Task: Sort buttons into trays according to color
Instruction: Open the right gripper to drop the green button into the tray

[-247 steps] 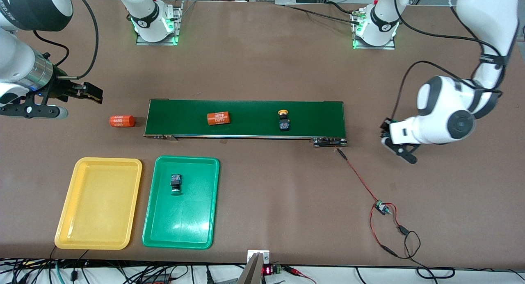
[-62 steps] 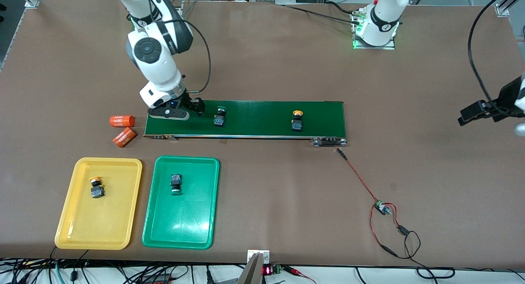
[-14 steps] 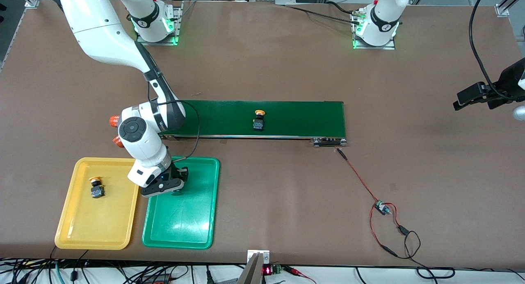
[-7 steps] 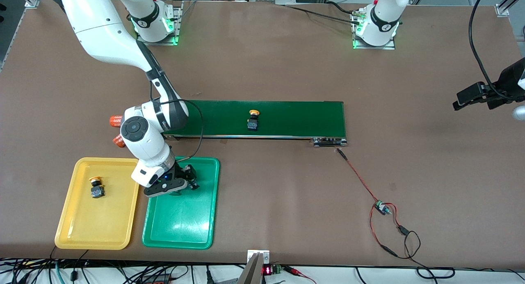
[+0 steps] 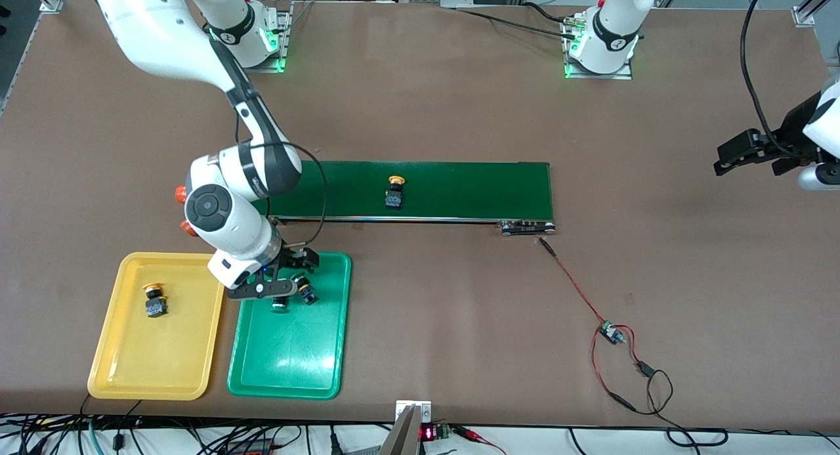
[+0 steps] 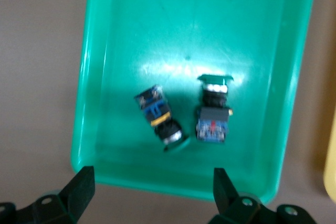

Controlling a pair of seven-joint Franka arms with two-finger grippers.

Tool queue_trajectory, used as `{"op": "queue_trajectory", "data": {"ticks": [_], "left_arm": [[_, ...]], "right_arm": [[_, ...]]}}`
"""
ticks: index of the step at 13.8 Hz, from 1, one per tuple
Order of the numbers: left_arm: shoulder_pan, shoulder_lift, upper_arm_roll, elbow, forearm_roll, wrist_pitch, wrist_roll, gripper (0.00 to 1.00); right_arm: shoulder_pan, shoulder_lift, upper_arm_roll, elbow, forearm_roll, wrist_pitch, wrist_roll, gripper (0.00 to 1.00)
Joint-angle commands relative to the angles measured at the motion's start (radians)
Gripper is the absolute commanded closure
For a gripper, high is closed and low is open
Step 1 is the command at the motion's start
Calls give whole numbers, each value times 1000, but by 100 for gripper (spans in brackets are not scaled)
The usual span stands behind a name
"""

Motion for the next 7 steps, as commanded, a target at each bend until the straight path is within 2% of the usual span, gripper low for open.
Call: {"op": "queue_trajectory", "data": {"ticks": [1,3,7], "left_arm": [[16,-5,-8,13,-22,-15,-3,0],[18,-6,-9,16,-20,-16,-3,0],[50,-6,1,14,-17,-18,-3,0]], "right_arm": [[23,-77,3,-44,19,-103,67,0],[34,-122,2,-85,50,-134,98,0],[31,-237,0,-223,53,-121,112,0]]}}
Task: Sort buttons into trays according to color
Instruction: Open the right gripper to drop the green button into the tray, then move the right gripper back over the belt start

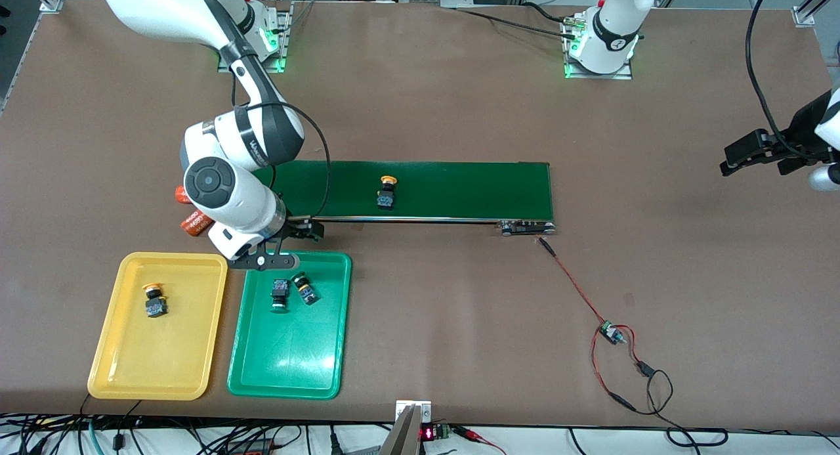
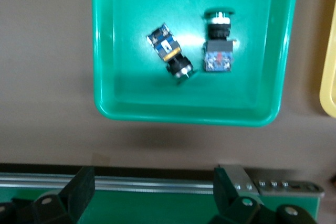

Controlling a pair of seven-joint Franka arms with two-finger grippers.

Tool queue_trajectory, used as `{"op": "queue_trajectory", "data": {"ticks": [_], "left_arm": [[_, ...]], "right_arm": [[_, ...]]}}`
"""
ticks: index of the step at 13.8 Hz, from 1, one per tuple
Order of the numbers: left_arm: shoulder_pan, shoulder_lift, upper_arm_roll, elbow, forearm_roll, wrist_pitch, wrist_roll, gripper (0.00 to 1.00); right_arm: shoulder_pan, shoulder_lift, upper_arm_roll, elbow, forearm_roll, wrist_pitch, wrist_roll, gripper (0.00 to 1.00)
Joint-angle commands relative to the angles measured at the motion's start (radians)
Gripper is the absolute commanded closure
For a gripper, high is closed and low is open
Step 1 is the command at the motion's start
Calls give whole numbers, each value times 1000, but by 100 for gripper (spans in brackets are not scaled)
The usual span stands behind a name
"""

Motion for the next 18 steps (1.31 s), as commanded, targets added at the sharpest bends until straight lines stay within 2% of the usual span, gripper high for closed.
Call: {"op": "queue_trajectory", "data": {"ticks": [1,5,9,12,13,15,18], "left_arm": [[24,-6,-3,13,-9,-16,-2,0],[24,-4,-3,13,-10,-15,-2,0],[26,-4,-3,11,-12,-15,-2,0],[26,-4,-3,11,-12,-13,-2,0],[26,-4,-3,11,-12,-13,-2,0],[27,-4,-3,11,-14,-12,-2,0],[33,-3,-3,11,-14,-12,-2,0]], "right_arm": [[-7,-133,-2,-142,18,14,5,0],[-56,-274,-5,-242,10,14,-33,0],[-172,-355,-7,-292,10,11,-253,0],[-220,-418,-5,-335,18,-57,-259,0],[-238,-438,-5,-369,41,-48,-258,0],[-240,-460,-5,-435,187,-17,-246,0],[-231,-481,1,-553,193,138,-238,0]]}}
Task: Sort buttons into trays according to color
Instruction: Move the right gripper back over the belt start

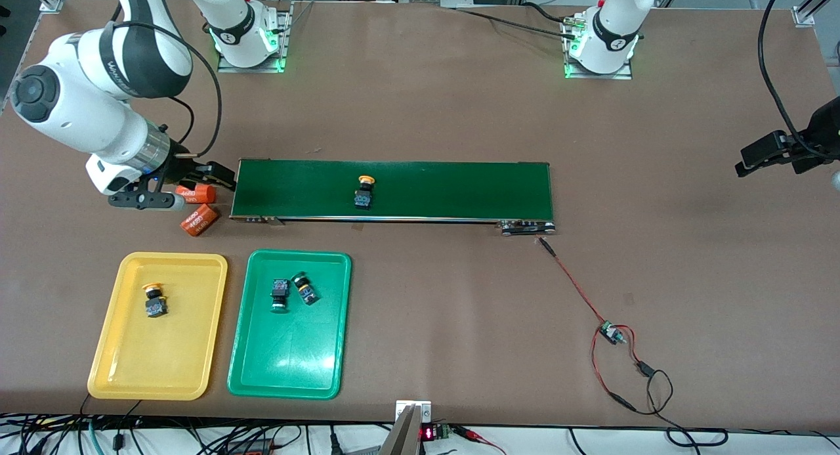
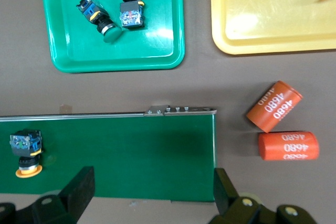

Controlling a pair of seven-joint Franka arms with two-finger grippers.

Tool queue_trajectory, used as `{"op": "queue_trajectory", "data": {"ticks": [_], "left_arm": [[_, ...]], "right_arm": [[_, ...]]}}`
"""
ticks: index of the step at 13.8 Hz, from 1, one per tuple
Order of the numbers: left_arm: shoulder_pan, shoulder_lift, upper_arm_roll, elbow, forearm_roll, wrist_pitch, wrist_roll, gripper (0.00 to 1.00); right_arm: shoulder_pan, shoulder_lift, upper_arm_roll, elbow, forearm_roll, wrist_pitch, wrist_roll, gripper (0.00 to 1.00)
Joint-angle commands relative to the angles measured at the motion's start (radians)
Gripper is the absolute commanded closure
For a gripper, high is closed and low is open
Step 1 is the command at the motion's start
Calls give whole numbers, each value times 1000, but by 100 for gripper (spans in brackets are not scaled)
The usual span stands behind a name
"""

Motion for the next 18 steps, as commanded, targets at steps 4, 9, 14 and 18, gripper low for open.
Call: {"op": "queue_trajectory", "data": {"ticks": [4,9,14,18], "left_arm": [[18,-1,-5,11,-17,-10,-1,0],[20,-3,-8,11,-17,-10,-1,0],[35,2,-3,9,-41,-9,-1,0],[60,10,-3,9,-41,-9,-1,0]], "right_arm": [[56,-33,59,-143,11,168,223,0],[142,-6,65,-140,-224,162,476,0],[162,13,66,-134,-343,162,391,0],[159,16,66,-126,-339,160,337,0]]}}
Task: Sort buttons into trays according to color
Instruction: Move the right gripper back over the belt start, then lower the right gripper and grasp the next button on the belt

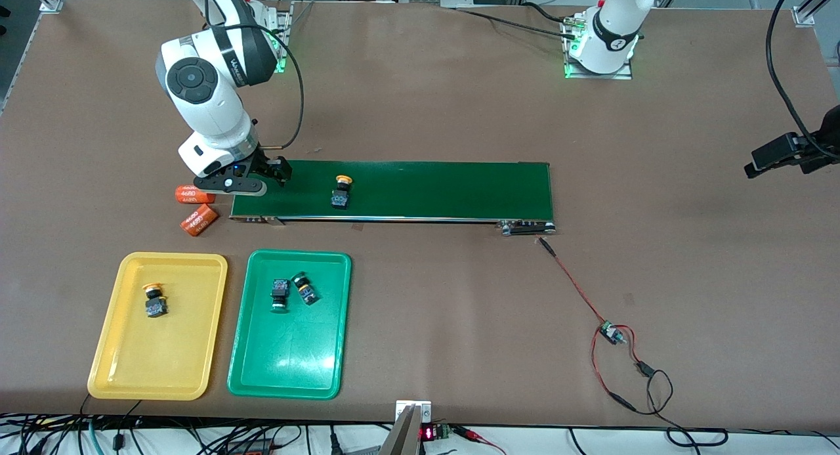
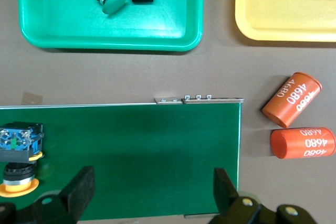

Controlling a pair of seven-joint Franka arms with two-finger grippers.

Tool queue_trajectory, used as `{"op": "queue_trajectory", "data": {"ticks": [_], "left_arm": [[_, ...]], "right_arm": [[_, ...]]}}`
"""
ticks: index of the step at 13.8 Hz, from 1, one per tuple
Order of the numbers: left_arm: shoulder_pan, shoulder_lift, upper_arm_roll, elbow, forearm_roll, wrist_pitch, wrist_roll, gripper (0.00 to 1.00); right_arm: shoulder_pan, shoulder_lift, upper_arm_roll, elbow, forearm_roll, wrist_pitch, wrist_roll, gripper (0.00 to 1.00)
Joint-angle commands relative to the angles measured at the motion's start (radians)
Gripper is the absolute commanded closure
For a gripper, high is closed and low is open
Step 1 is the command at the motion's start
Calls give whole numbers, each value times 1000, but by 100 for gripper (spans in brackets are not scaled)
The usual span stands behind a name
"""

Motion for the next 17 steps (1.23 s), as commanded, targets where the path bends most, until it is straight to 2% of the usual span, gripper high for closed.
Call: {"op": "queue_trajectory", "data": {"ticks": [1,9,17], "left_arm": [[15,3,-3,9,-21,-9,1,0],[15,3,-3,9,-21,-6,2,0],[18,5,-3,6,-21,8,1,0]], "right_arm": [[4,7,-1,5,-15,4,11,0],[85,143,-1,101,-12,18,147,0],[88,217,-1,139,-11,84,161,0]]}}
